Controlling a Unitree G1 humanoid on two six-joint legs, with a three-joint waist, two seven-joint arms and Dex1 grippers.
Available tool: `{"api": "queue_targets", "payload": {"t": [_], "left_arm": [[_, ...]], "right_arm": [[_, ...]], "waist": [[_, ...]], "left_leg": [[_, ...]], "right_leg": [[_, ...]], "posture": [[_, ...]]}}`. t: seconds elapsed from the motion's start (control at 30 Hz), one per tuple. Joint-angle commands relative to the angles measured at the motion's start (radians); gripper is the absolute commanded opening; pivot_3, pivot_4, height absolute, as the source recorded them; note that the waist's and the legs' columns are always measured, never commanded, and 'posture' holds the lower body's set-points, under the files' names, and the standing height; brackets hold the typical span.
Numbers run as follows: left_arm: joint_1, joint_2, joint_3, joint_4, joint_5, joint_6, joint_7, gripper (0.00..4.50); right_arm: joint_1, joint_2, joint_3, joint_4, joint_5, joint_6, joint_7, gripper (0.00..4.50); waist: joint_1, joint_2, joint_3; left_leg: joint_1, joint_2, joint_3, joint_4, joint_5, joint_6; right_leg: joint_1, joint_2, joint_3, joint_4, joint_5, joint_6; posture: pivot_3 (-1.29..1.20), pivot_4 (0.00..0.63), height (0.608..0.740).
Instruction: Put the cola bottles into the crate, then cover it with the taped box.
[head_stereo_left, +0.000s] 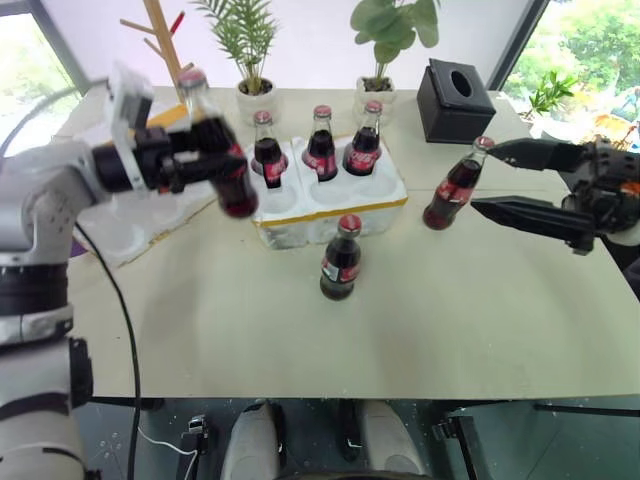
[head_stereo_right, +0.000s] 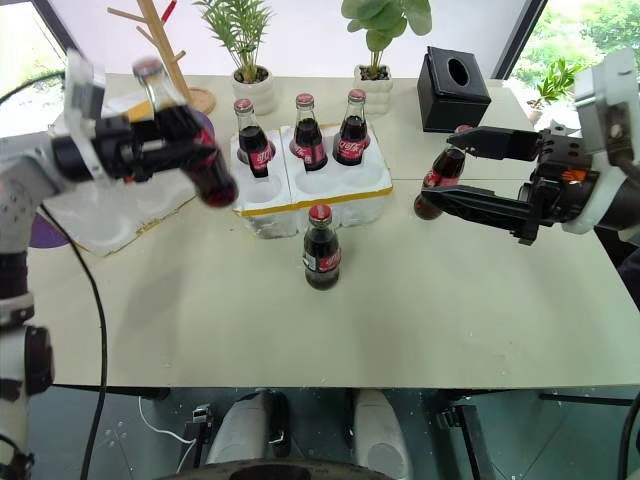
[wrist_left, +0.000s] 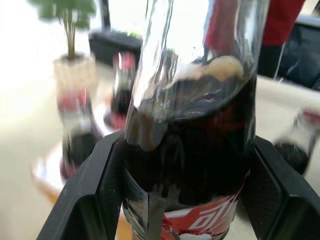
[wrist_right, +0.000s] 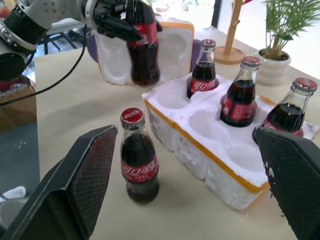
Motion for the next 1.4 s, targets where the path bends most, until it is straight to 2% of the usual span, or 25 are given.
{"api": "queue_targets", "payload": {"t": [0.03, 0.2, 0.4, 0.6, 0.83, 0.9, 0.97, 1.07, 1.17, 1.3, 1.4], "left_arm": [[-0.083, -0.065, -0.048, 0.113, 0.067, -0.107, -0.009, 2.57], [-0.131, -0.123, -0.120, 0.231, 0.159, -0.226, -0.063, 2.57], [-0.116, -0.139, -0.128, 0.264, 0.191, -0.260, -0.093, 2.57], [-0.040, -0.187, -0.174, 0.268, 0.268, -0.346, -0.064, 2.57], [0.005, -0.227, -0.165, 0.296, 0.313, -0.366, -0.010, 2.57], [0.010, -0.222, -0.156, 0.289, 0.308, -0.360, -0.015, 3.62], [0.017, -0.209, -0.143, 0.263, 0.293, -0.341, -0.026, 4.45], [0.027, -0.173, -0.108, 0.194, 0.268, -0.300, -0.024, 4.45], [0.043, -0.104, -0.050, 0.065, 0.186, -0.188, -0.056, 4.45], [0.082, 0.039, 0.051, -0.155, 0.001, 0.051, -0.114, 4.45], [0.150, 0.135, 0.111, -0.303, -0.130, 0.187, -0.151, 4.45]], "right_arm": [[-0.017, 0.012, -0.004, -0.008, -0.016, -0.028, -0.024, 4.50], [-0.002, 0.025, -0.007, -0.022, -0.026, -0.030, -0.041, 4.50], [0.015, 0.034, -0.011, -0.026, -0.034, -0.032, -0.059, 4.50], [0.017, 0.053, 0.034, -0.022, -0.066, -0.053, -0.064, 4.50], [0.017, 0.067, 0.090, -0.026, -0.113, -0.085, -0.039, 4.50], [0.016, 0.073, 0.101, -0.020, -0.121, -0.089, -0.037, 4.50], [0.024, 0.078, 0.112, -0.019, -0.129, -0.091, -0.035, 4.50], [0.043, 0.087, 0.130, -0.019, -0.139, -0.086, -0.036, 4.50], [0.079, 0.097, 0.154, -0.045, -0.180, -0.120, -0.027, 4.50], [0.108, 0.144, 0.194, -0.073, -0.197, -0.139, -0.034, 4.50], [0.112, 0.187, 0.269, -0.088, -0.231, -0.161, -0.030, 4.50]], "waist": [[-0.001, 0.000, 0.000], [-0.010, 0.000, 0.000], [-0.005, 0.000, 0.000], [-0.003, 0.000, 0.000], [-0.006, 0.000, 0.000], [-0.006, 0.000, 0.000], [-0.006, 0.000, 0.000], [-0.006, 0.000, 0.000], [-0.009, 0.000, 0.000], [-0.013, 0.000, 0.000], [-0.011, 0.001, 0.000]], "left_leg": [[0.000, 0.000, 0.000, 0.000, 0.000, 0.000], [-0.001, 0.001, 0.000, 0.000, 0.000, 0.000], [-0.001, 0.001, 0.000, -0.002, 0.000, 0.000], [-0.001, 0.000, 0.000, -0.001, 0.000, 0.000], [-0.001, 0.001, -0.001, -0.001, 0.000, 0.000], [-0.001, 0.001, -0.001, -0.001, 0.000, 0.000], [-0.001, 0.001, 0.000, -0.001, 0.000, 0.000], [-0.001, 0.001, -0.001, -0.001, 0.000, 0.000], [-0.001, 0.001, -0.001, -0.001, 0.000, 0.000], [0.000, 0.002, -0.001, -0.001, 0.000, 0.000], [0.001, 0.002, 0.000, -0.001, 0.000, 0.000]], "right_leg": [[0.000, 0.000, 0.000, 0.000, 0.000, 0.000], [-0.002, 0.001, 0.000, 0.000, 0.001, 0.001], [-0.003, 0.002, 0.000, 0.001, 0.001, 0.001], [-0.002, 0.001, 0.000, 0.000, 0.001, 0.001], [-0.002, 0.001, 0.000, 0.001, 0.001, 0.001], [-0.002, 0.001, 0.000, 0.001, 0.001, 0.001], [-0.002, 0.001, 0.000, 0.001, 0.001, 0.001], [-0.002, 0.001, 0.000, 0.001, 0.001, 0.001], [-0.002, 0.001, 0.000, 0.002, 0.001, 0.001], [-0.002, 0.002, 0.000, 0.002, 0.001, 0.001], [-0.002, 0.001, 0.001, 0.003, 0.001, 0.001]], "posture": [[0.00, 0.150, 0.740], [0.00, 0.150, 0.740], [0.00, 0.150, 0.740], [0.00, 0.150, 0.740], [0.00, 0.150, 0.740], [0.00, 0.150, 0.740], [0.00, 0.150, 0.740], [0.00, 0.150, 0.740], [0.00, 0.150, 0.740], [0.00, 0.150, 0.740], [0.00, 0.150, 0.740]]}}
